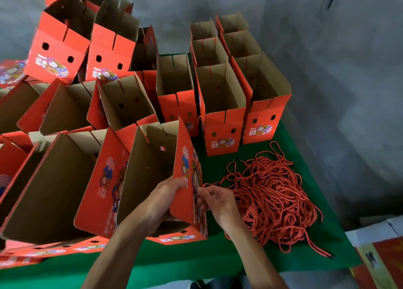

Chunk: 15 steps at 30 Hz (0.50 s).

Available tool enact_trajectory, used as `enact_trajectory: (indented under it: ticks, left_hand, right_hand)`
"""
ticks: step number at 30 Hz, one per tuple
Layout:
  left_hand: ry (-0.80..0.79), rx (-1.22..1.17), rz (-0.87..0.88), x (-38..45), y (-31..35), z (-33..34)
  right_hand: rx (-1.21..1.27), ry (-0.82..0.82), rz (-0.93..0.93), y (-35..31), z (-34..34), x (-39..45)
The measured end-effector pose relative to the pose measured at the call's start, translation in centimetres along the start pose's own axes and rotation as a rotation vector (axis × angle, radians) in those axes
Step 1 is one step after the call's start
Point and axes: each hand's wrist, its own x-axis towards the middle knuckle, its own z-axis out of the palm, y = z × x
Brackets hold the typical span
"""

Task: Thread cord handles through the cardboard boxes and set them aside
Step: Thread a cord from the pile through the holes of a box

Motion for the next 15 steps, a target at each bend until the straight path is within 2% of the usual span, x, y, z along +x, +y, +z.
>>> enact_trajectory:
  ticks: [5,8,10,12,15]
  left_hand:
    - [-0.046,0.047,0.008,0.1,0.2,0.2]
    - [-0.159,0.058,0.013,0.5,0.6,0.5]
    - [-0.233,-0.008,-0.009,1.0,0.7,0.7]
    - [-0.204,-0.021,-0.038,1.2,0.7,0.9]
    - [-0.12,0.232,-0.002,1.9,1.1,1.5]
  right_hand:
    - [-0.157,-0.047,-0.06,0.2,-0.5,0.3]
    - [-0.252,0.011,-0.103,0.8,-0.5,0.4]
    - [-0.449,0.068,-0.168,0.9,-0.8,0.4]
    - [-0.608,0.076,-0.233,0.8,-1.1,0.1]
    - [-0.801,0.049,-0.245,1.1,-1.1,-0.2]
